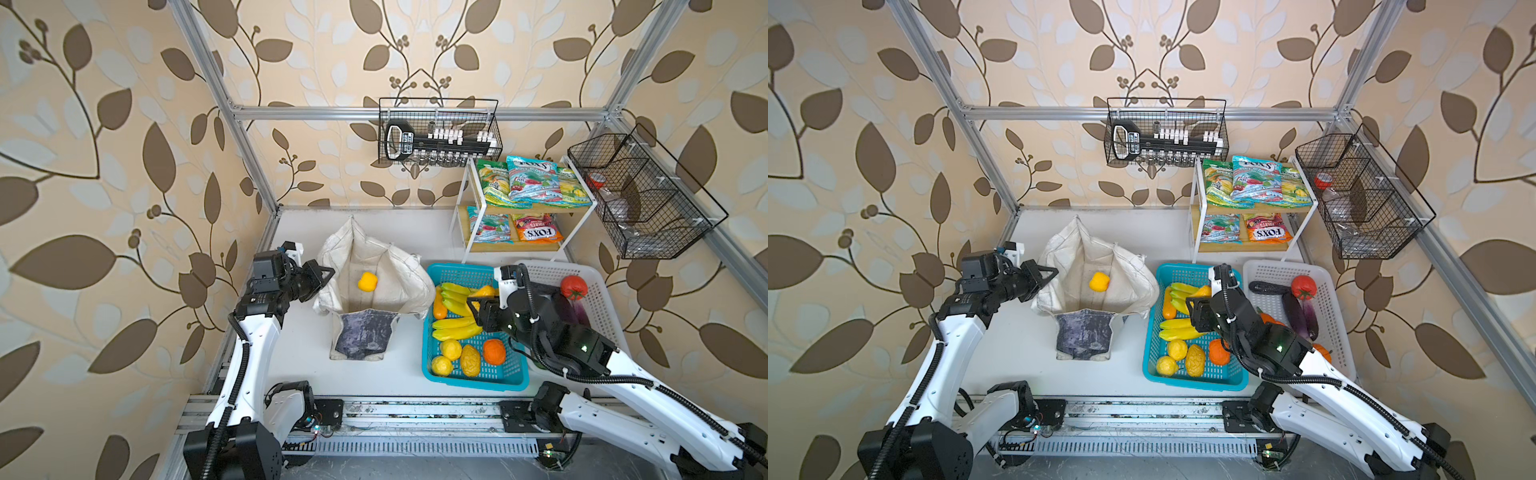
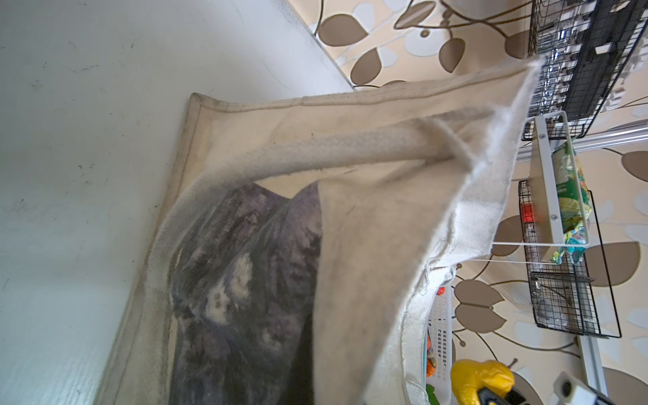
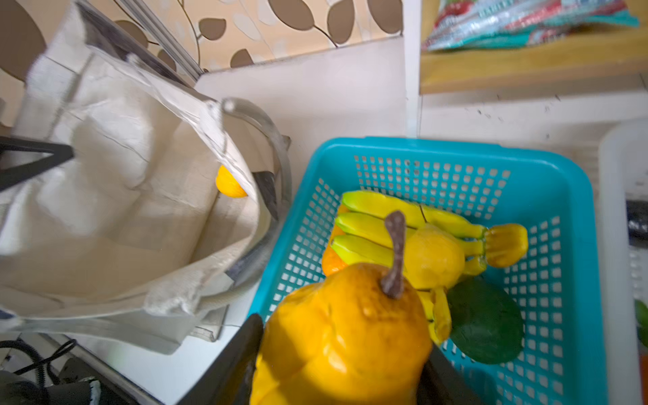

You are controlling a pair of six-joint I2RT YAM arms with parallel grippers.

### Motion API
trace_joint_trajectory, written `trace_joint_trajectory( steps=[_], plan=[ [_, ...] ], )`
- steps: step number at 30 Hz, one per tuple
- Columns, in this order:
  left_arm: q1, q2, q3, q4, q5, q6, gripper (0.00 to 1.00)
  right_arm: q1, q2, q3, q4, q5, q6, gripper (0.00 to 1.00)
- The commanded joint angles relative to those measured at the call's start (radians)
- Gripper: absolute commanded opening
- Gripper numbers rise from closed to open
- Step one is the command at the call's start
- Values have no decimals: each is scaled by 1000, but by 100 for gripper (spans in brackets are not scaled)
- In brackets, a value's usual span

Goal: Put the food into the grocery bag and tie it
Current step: 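Lift the pear with the right gripper and carry it into the tote bag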

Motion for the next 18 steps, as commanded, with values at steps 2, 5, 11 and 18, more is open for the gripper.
trace_joint_trajectory(
  steps=[2, 5, 11, 18],
  plan=[
    [6, 4, -12, -6, 21, 9, 0, 0, 124, 127, 66, -95, -79, 57],
    [6, 3, -18, 10, 40, 1, 0, 15, 242, 209, 117, -141, -106, 57],
    [6, -2, -20, 16, 48, 0, 0, 64, 485, 406, 152, -218, -158, 56],
    [5, -6, -21, 24, 53, -5, 0, 100, 775, 622, 140, -375, -214, 56]
  ],
)
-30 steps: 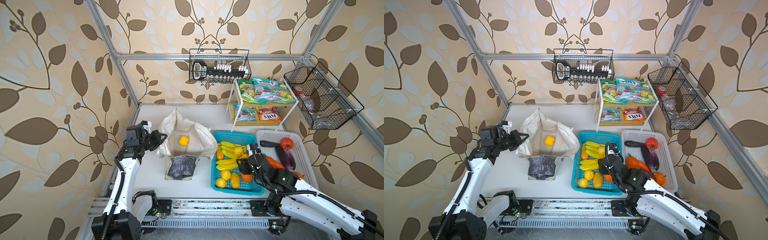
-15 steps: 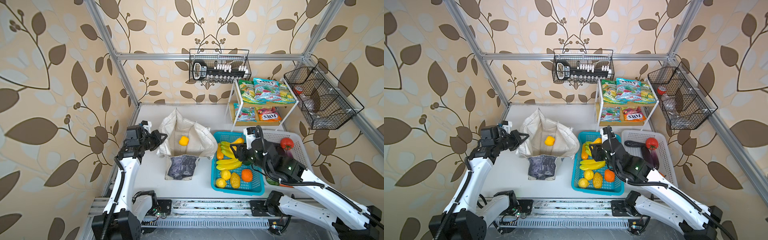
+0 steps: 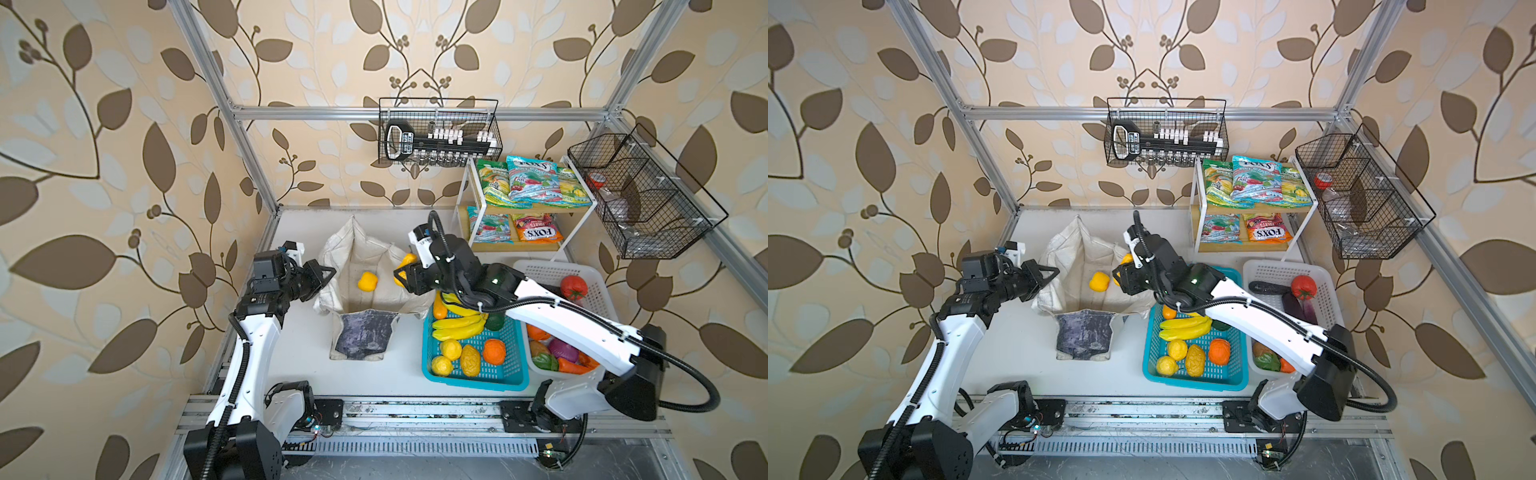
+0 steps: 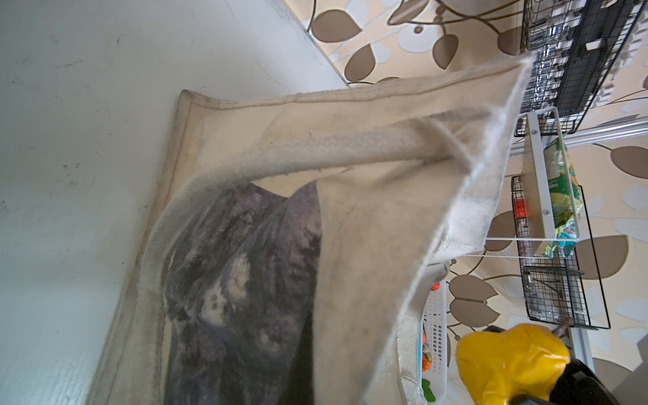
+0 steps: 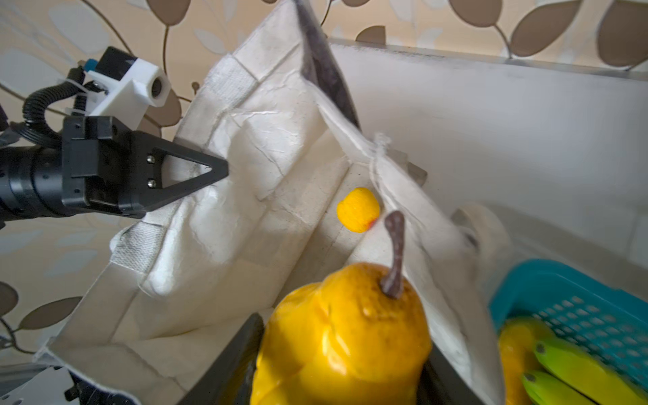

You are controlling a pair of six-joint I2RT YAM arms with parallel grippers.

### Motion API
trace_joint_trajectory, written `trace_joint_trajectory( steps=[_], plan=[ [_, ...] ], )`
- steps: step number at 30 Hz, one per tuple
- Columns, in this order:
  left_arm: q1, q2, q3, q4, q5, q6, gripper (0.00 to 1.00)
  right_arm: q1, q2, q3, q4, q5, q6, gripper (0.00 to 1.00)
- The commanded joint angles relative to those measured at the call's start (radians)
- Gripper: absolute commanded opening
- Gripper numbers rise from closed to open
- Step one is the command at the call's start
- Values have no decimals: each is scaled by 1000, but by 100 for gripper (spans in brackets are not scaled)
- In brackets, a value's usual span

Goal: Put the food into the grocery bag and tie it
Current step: 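Lift the pear with the right gripper and carry it into the tote bag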

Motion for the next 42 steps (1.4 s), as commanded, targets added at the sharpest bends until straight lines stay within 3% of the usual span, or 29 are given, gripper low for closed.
trace_joint_trajectory(
  steps=[1, 15, 36, 42],
  plan=[
    [6, -9, -15, 9, 33, -1, 0, 25, 114, 94, -10, -108, -60, 55],
    [6, -19, -22, 44, 71, -12, 0, 73, 467, 329, -123, -128, -108, 54],
    [6, -33, -31, 79, 101, -30, 0, 85, 677, 376, -147, -111, -111, 54],
    [6, -35, -31, 77, 97, -30, 0, 90, 703, 355, -126, -114, -100, 59]
  ],
)
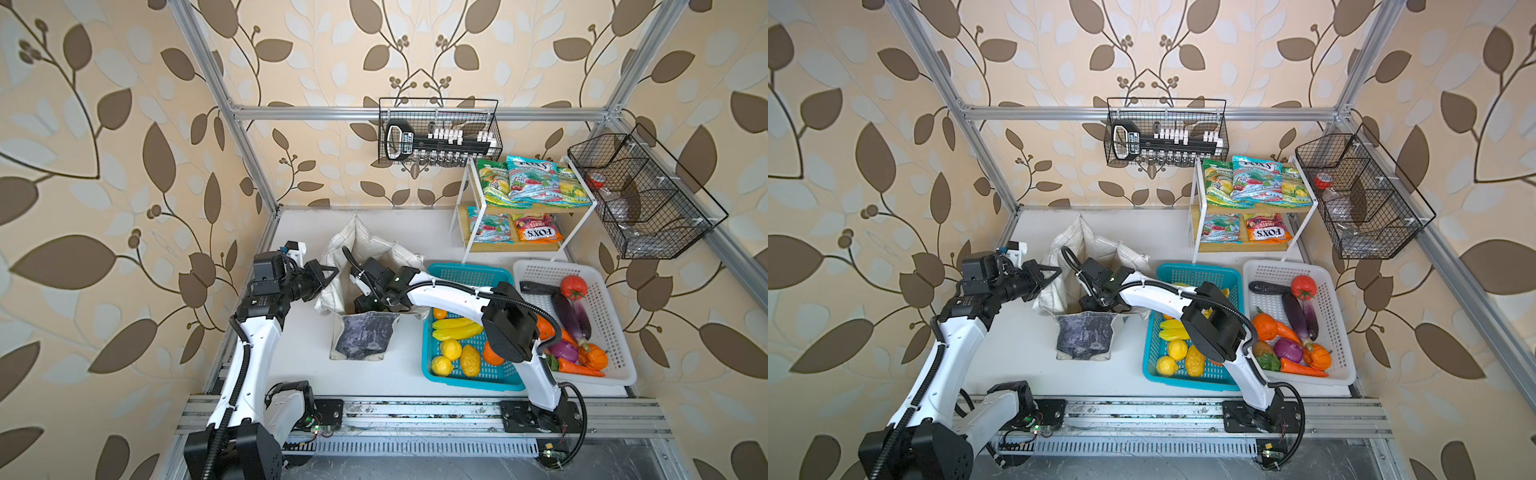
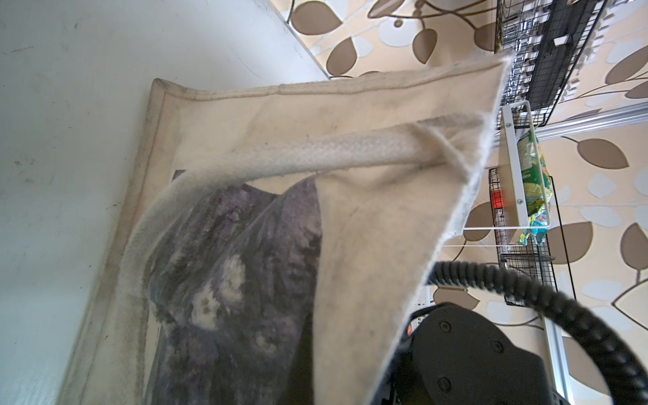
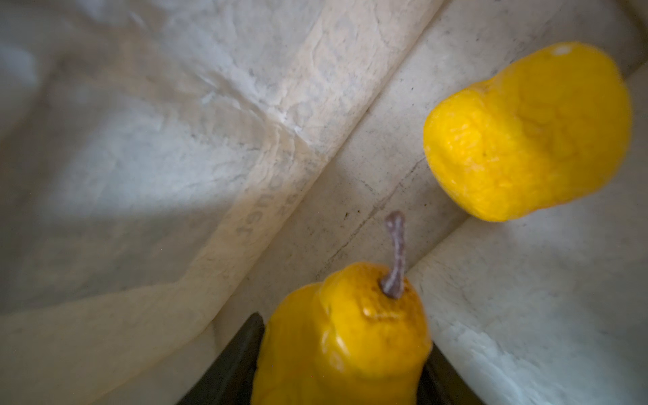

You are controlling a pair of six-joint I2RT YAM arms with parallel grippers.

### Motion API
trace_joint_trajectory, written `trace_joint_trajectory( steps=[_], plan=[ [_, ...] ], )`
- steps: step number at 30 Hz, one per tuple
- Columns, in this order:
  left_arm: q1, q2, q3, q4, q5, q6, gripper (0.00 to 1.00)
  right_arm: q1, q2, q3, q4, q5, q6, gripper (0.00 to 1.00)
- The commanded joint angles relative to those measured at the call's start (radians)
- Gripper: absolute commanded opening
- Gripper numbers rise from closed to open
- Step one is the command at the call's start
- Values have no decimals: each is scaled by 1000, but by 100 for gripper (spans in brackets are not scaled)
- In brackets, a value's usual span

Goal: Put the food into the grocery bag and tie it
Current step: 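Lift the pear with the right gripper and carry it into the tote bag, then open the right gripper to release the yellow pear inside the tote bag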

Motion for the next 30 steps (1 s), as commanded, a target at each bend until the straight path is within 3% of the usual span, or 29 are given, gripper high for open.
trace_joint_trajectory(
  steps=[1, 6, 17, 18, 19, 30],
  plan=[
    [6, -21, -8, 31, 38, -1, 0, 8, 40, -7, 11, 6, 3, 60],
    [7, -22, -3, 10, 17, 9, 0, 4, 31, -29, 25, 34, 17, 64],
    [6, -24, -3, 9, 14, 10, 0, 3, -6, 55, -45, 78, -7, 82],
    [6, -23, -3, 8, 13, 10, 0, 4, -14, 58, -48, 93, -7, 94],
    [7, -24, -3, 10, 16, 9, 0, 5, -26, 55, -48, 112, -7, 100],
    [6, -19, -2, -7, -3, 15, 0, 17, -219, -19, 21, 205, -26, 100]
  ],
)
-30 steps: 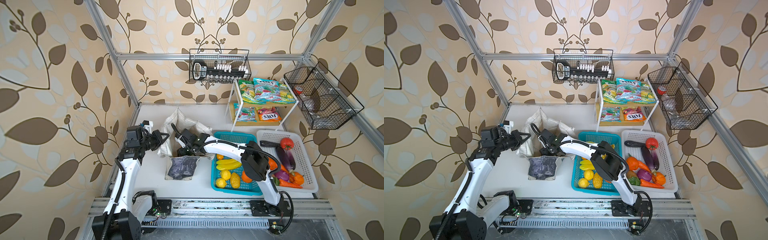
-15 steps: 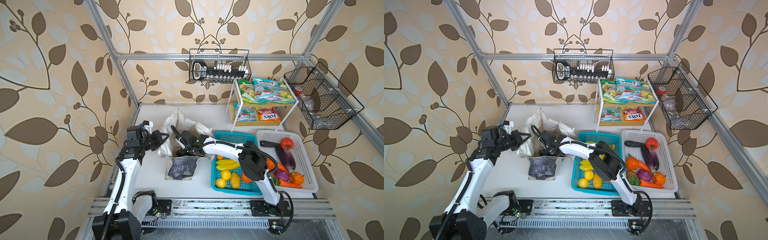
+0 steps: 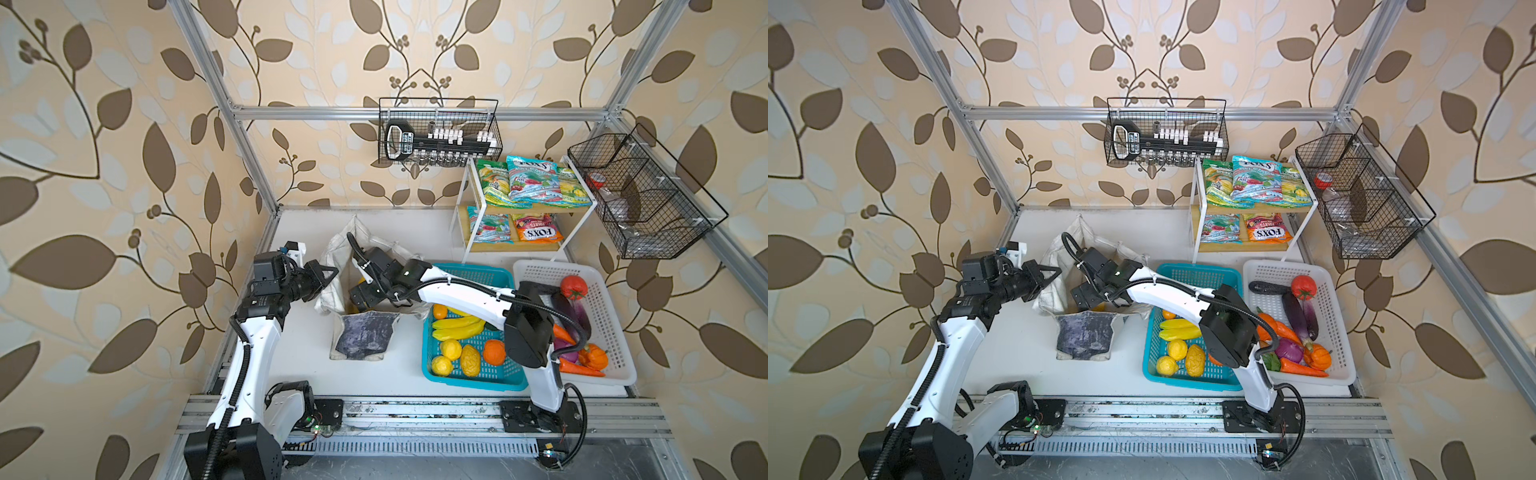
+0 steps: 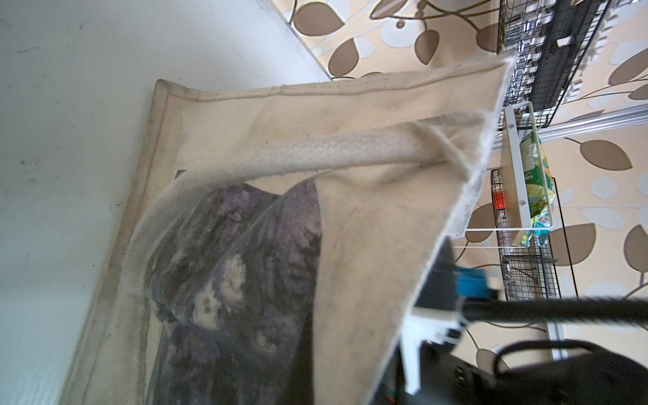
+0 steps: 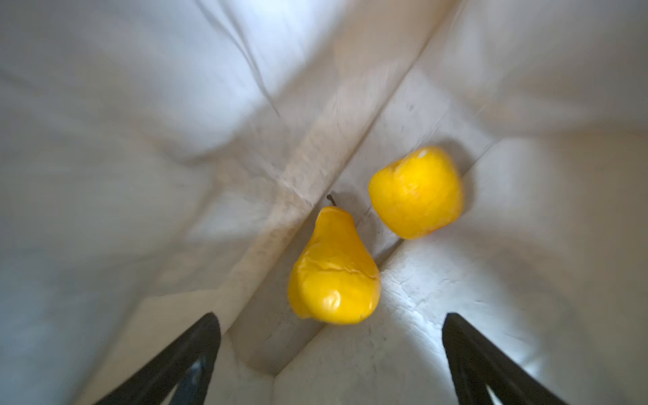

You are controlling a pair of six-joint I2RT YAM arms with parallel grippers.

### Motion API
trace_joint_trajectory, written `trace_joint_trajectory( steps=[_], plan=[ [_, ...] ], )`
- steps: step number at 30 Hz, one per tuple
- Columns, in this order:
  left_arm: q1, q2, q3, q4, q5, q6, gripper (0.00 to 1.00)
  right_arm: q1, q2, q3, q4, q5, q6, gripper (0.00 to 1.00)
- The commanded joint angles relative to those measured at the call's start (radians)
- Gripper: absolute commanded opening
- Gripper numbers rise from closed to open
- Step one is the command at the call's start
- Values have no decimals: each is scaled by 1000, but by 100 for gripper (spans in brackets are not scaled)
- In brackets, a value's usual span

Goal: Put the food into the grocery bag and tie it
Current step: 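Open the right gripper to release the yellow pear inside the tote bag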

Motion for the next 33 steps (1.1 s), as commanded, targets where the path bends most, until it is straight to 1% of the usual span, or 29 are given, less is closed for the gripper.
trace_joint_trajectory(
  steps=[1, 6, 9, 11, 13, 15, 16, 18, 21, 24, 27, 28, 30, 31, 32, 33],
  plan=[
    [6, -18, 2, -6, 5, 15, 0, 16, -91, -24, 18, 72, -33, 100],
    [6, -23, 4, -17, -3, 22, 0, 26, -197, -56, 24, 143, -59, 100],
    [8, -29, 3, -6, 15, 26, 0, 31, -266, -87, 36, 204, -84, 100],
    [8, -35, 1, -4, 16, 29, 0, 28, -318, -129, 52, 222, -105, 100],
    [7, -35, 1, -7, 13, 29, 0, 12, -366, -169, 47, 248, -93, 100],
    [7, -32, 1, -7, 10, 30, 0, -27, -419, -223, 55, 196, -86, 100],
    [8, -29, 2, -12, 6, 30, 0, -58, -443, -250, 53, 145, -83, 100],
    [9, -24, 4, -19, 1, 30, 0, -126, -479, -302, 49, 59, -80, 96],
    [12, -31, 1, 0, 7, 18, 0, -207, -528, -400, 59, -8, -84, 90],
    [11, -40, -3, -3, -4, 25, 0, -252, -535, -481, 87, -76, -105, 85],
    [12, -33, 4, -7, -9, 27, 0, -264, -511, -530, 147, -124, -106, 83],
    [11, -29, 11, -14, -19, 27, 0, -265, -492, -556, 161, -137, -103, 80],
    [12, -27, 19, -28, -47, 17, 0, -264, -457, -567, 173, -159, -97, 69],
    [12, -25, 26, -27, -57, 7, 0, -264, -446, -567, 179, -161, -91, 60],
    [11, -18, 39, -26, -61, -7, 0, -263, -440, -567, 188, -159, -90, 47],
    [11, -11, 54, -28, -57, -20, 0, -262, -441, -560, 189, -143, -86, 37]
  ],
)
